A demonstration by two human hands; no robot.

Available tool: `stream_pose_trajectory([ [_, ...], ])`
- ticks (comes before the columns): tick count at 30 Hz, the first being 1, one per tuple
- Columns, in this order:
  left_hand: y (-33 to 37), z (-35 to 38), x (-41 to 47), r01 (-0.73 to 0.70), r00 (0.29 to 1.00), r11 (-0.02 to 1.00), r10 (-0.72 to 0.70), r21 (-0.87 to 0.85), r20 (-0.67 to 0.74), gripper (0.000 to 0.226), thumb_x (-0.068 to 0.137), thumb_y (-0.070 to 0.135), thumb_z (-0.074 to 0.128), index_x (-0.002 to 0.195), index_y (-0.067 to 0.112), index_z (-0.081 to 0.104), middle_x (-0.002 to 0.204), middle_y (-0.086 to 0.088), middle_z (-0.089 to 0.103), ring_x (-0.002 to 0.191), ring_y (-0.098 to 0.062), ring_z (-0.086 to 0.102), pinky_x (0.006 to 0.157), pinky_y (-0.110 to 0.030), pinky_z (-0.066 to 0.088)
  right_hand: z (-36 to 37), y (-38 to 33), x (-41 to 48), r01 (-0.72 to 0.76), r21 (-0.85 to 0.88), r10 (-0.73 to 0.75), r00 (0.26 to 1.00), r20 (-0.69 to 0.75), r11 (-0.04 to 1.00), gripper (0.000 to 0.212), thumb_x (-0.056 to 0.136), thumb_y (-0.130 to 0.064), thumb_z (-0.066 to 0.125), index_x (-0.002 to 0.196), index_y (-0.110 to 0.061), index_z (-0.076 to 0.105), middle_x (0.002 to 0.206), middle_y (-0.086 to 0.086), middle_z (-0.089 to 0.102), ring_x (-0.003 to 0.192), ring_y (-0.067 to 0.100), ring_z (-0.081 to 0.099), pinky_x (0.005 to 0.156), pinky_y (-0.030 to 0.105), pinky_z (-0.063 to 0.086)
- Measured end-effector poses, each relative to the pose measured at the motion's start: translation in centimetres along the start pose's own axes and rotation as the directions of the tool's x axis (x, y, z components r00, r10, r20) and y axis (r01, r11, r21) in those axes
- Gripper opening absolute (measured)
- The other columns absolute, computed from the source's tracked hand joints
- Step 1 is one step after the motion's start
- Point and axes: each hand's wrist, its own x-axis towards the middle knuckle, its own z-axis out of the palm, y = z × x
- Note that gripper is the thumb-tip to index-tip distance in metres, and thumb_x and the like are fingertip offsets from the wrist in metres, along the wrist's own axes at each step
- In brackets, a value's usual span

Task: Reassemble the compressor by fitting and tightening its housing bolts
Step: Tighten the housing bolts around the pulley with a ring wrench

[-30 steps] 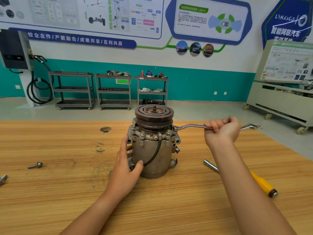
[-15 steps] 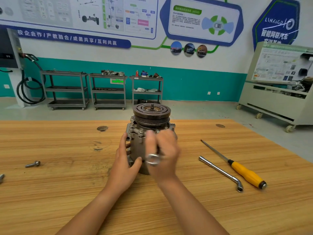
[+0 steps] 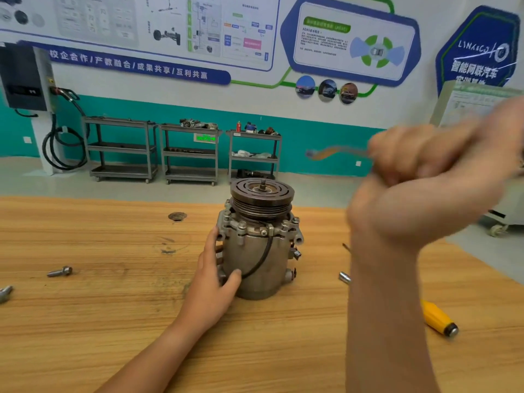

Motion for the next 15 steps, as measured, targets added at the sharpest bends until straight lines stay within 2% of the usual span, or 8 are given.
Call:
stream_pose_trajectory([
  [2,0.2,-0.1,0.0,0.006,1.000,1.000,-0.006,-0.010,0.003,0.089,0.090,0.019,0.060,0.120,0.069,-0.008,0.148,0.004,0.029,0.128,-0.009,0.039,0.097,-0.026,0.041,-0.8,-1.3,2.0,-0.089,0.131,0.087,0.996,0.019,0.987,0.046,0.100,0.002,0.009,0.060,-0.016,0.025,0.045,-0.003,0.023,0.035,0.006,0.023,0.042,0.018,0.030],
  [4,0.2,-0.1,0.0,0.002,1.000,1.000,-0.002,-0.003,0.003,0.090,0.090,0.018,0.060,0.118,0.070,-0.007,0.147,0.004,0.030,0.129,-0.010,0.038,0.099,-0.027,0.040,-1.7,-1.8,2.8,-0.144,0.251,0.139,0.990,0.038,0.957,0.050,0.102,-0.011,0.013,0.055,-0.015,0.029,0.037,-0.007,0.019,0.032,0.005,0.016,0.039,0.015,0.024],
  [6,0.4,0.0,0.0,-0.009,1.000,1.000,0.009,0.010,0.000,0.091,0.090,0.019,0.060,0.117,0.072,-0.009,0.146,0.005,0.031,0.125,-0.008,0.039,0.096,-0.026,0.041,-2.8,-0.8,3.3,-0.236,0.197,0.244,0.970,-0.017,0.952,0.049,0.102,-0.027,0.022,0.055,-0.017,0.032,0.037,-0.008,0.017,0.032,0.006,0.011,0.039,0.014,0.018],
  [9,0.2,0.0,0.1,-0.012,1.000,1.000,0.012,0.012,-0.004,0.092,0.089,0.021,0.061,0.117,0.073,-0.009,0.144,0.007,0.032,0.121,-0.005,0.040,0.092,-0.025,0.041,-5.2,2.2,3.8,-0.435,0.162,0.455,0.883,-0.118,0.886,0.045,0.101,-0.034,0.026,0.059,-0.018,0.027,0.036,-0.007,0.016,0.031,0.007,0.010,0.038,0.015,0.012],
  [12,-0.2,0.0,0.1,-0.005,1.000,1.000,0.005,0.030,-0.011,0.093,0.088,0.022,0.062,0.119,0.073,-0.010,0.142,0.010,0.034,0.110,0.007,0.044,0.087,-0.021,0.043,-7.3,4.5,3.9,-0.519,0.238,0.562,0.808,-0.176,0.821,0.050,0.101,-0.034,0.027,0.053,-0.018,0.031,0.035,-0.007,0.017,0.029,0.007,0.012,0.035,0.014,0.013],
  [15,-0.5,0.1,0.2,-0.004,1.000,0.998,0.005,0.055,-0.021,0.094,0.088,0.024,0.062,0.118,0.074,-0.011,0.137,0.015,0.036,0.098,0.021,0.042,0.076,-0.017,0.042,-8.4,5.9,4.1,-0.524,0.298,0.589,0.784,-0.196,0.798,0.053,0.101,-0.032,0.028,0.050,-0.018,0.033,0.036,-0.007,0.018,0.029,0.008,0.013,0.034,0.013,0.015],
])
